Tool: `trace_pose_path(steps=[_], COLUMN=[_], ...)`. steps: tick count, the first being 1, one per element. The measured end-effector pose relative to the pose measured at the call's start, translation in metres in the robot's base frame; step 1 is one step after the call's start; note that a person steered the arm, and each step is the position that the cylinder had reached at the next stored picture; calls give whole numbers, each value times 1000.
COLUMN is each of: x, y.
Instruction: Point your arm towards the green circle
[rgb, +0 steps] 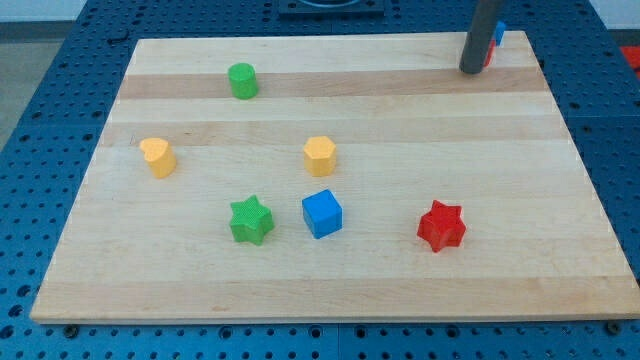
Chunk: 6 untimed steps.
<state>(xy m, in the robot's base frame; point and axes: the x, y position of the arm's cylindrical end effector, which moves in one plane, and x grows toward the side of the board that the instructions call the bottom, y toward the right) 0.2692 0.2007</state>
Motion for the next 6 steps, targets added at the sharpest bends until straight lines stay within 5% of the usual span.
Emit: trace_pose_path(steps=[3, 6], x=[21, 40], y=[3, -261])
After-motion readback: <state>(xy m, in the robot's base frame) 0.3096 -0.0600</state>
